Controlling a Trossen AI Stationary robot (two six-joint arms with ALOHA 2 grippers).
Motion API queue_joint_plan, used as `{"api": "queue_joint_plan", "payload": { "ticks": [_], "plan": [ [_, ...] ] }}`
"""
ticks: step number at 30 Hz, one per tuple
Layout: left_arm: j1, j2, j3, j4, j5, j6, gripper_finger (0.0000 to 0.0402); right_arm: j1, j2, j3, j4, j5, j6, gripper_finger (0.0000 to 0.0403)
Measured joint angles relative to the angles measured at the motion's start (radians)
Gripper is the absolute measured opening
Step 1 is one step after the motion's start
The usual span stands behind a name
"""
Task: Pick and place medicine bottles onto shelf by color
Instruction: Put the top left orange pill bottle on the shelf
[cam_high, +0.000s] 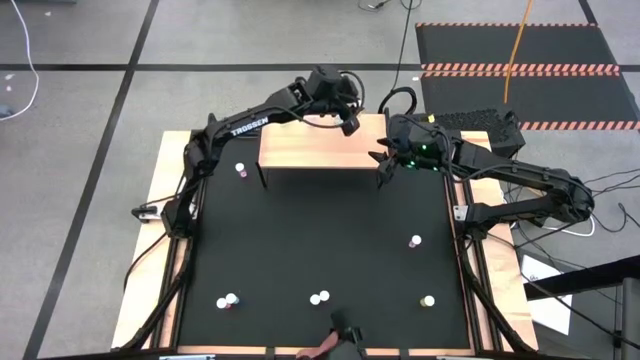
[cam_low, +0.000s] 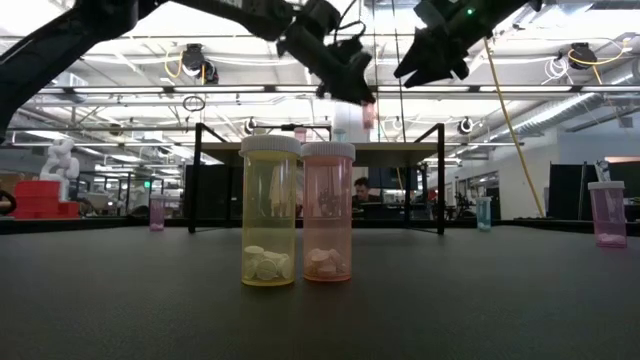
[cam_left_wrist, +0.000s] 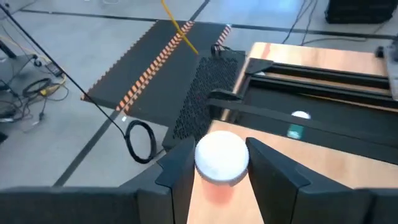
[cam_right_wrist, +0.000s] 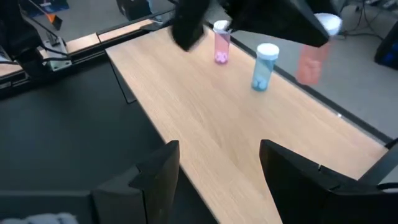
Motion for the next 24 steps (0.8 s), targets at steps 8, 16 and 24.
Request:
{"api": "queue_joint_plan", "payload": {
  "ticks": [8, 16, 24],
  "plan": [
    [-0.014, 0.035, -0.001, -0.012, 0.014, 0.023, 0.0143, 0.001, -0.015, 0.000, -0.015, -0.005, 0.042, 0.0219],
    [-0.018, 0.040, 0.000, 0.068, 0.015, 0.024, 0.0143, 0.001, -0.050, 0.000, -0.072, -0.003, 0.055, 0.0219],
    [-0.022, 0.075, -0.001, 0.098, 0.017, -0.010, 0.0143, 0.001, -0.063, 0.000, -0.094, -0.003, 0.063, 0.0219]
  ]
}}
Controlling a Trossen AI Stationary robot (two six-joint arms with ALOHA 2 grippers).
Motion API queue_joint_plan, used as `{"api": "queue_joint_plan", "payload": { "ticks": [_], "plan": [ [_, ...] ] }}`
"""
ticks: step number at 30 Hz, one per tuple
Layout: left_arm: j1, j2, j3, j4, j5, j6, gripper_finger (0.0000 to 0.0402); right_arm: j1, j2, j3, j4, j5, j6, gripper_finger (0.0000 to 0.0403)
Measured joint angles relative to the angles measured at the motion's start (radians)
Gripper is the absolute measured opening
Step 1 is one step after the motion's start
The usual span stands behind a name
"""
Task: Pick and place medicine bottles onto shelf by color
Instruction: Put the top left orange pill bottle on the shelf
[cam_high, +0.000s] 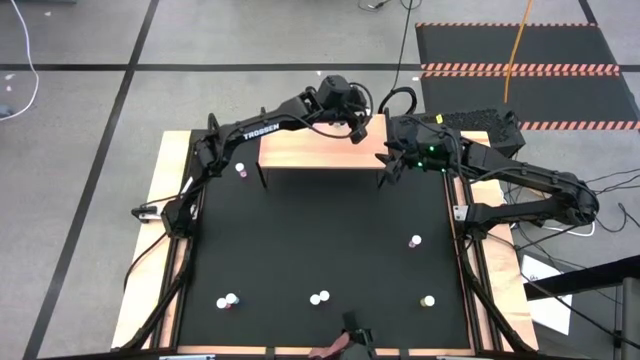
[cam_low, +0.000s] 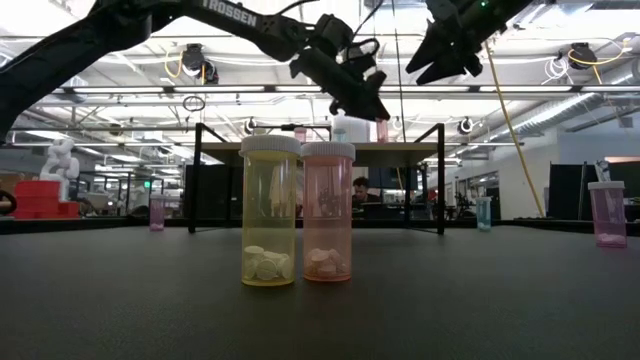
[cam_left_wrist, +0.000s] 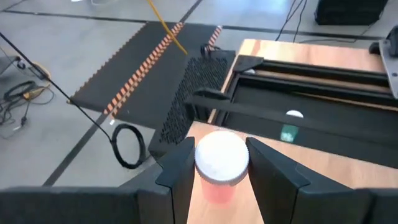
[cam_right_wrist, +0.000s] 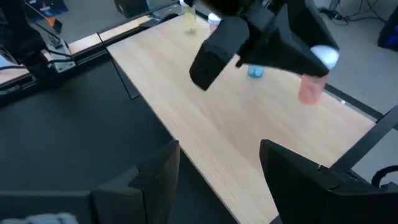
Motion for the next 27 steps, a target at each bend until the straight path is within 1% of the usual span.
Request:
{"api": "queue_joint_plan", "payload": {
  "ticks": [4, 27],
  "plan": [
    [-0.002, 0.001, 0.000, 0.026, -0.001, -0.001, 0.0143, 0.000, 0.000, 0.000, -0.018, -0.001, 0.012, 0.0219],
    [0.003, 0.014, 0.000, 0.012, -0.011, 0.017, 0.0143, 0.000, 0.000, 0.000, -0.027, -0.003, 0.018, 0.0219]
  ]
}}
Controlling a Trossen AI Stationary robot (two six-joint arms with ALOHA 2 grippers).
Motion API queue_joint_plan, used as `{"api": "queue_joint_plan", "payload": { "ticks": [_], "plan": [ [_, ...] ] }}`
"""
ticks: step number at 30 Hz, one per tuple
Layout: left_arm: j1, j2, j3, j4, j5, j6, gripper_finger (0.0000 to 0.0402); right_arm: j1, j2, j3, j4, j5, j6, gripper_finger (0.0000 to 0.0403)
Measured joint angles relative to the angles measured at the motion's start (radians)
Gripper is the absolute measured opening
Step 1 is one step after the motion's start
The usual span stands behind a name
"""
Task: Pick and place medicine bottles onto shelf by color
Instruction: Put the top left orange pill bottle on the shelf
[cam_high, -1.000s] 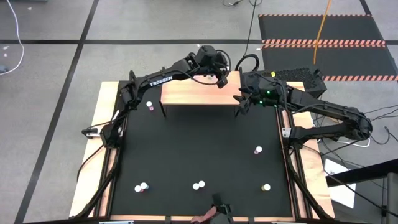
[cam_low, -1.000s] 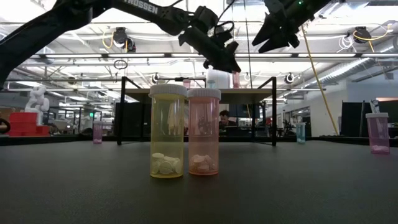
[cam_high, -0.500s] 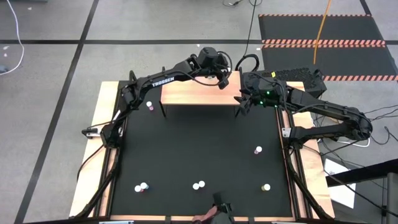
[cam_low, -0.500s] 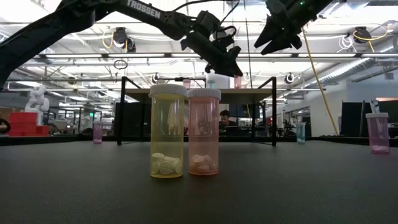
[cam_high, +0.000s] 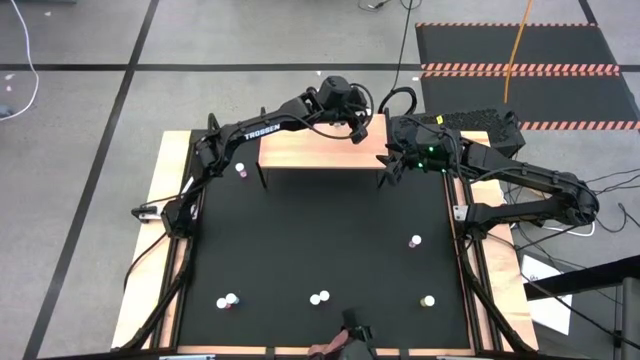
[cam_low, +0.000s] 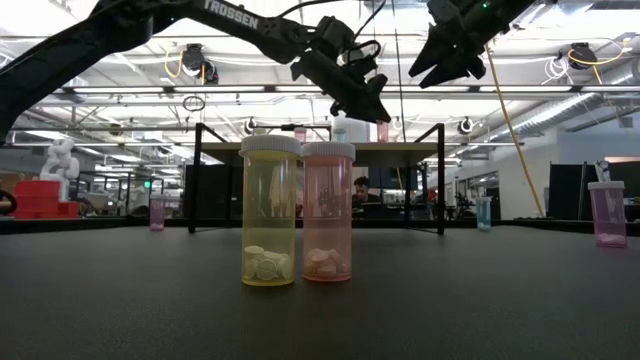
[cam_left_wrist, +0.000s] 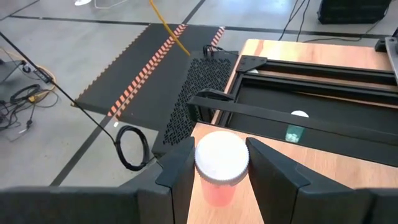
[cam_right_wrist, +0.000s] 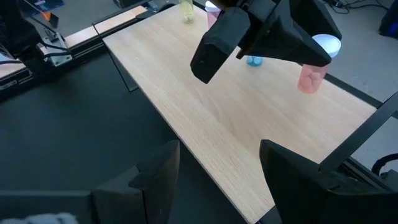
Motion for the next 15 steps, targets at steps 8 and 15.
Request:
{"api": "queue_joint_plan", "payload": {
  "ticks": [8, 15],
  "plan": [
    [-0.001, 0.008, 0.000, -0.002, 0.000, 0.000, 0.0143, 0.000, 0.000, 0.000, 0.000, -0.001, 0.003, 0.0219],
    [0.002, 0.008, 0.000, 0.003, 0.000, 0.004, 0.0143, 0.000, 0.000, 0.000, 0.000, -0.002, 0.006, 0.0219]
  ]
}}
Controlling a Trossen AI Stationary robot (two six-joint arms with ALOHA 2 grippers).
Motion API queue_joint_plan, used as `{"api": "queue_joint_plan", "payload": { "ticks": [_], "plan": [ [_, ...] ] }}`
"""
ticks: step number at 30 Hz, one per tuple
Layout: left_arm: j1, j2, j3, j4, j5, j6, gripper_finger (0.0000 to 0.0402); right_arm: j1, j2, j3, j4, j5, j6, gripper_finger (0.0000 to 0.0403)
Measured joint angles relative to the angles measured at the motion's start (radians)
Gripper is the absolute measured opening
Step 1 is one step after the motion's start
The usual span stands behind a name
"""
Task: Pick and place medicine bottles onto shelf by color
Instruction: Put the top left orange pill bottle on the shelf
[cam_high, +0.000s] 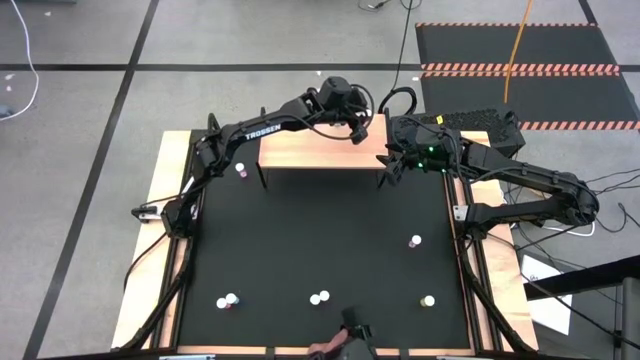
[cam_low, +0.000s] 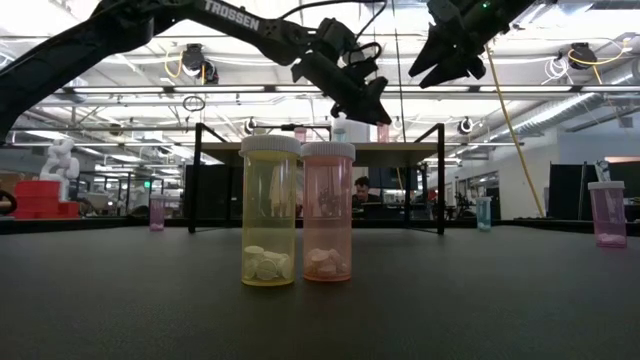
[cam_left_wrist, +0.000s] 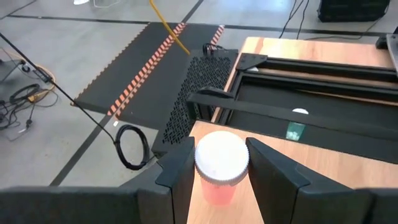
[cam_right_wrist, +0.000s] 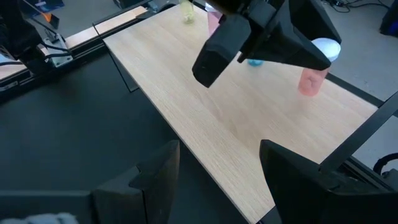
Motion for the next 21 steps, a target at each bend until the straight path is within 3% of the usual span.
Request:
{"api": "queue_joint_plan", "payload": {
  "ticks": [21],
  "plan": [
    [0.002, 0.015, 0.000, -0.013, 0.000, -0.004, 0.0143, 0.000, -0.008, 0.000, 0.000, 0.000, 0.001, 0.0219]
  ]
}}
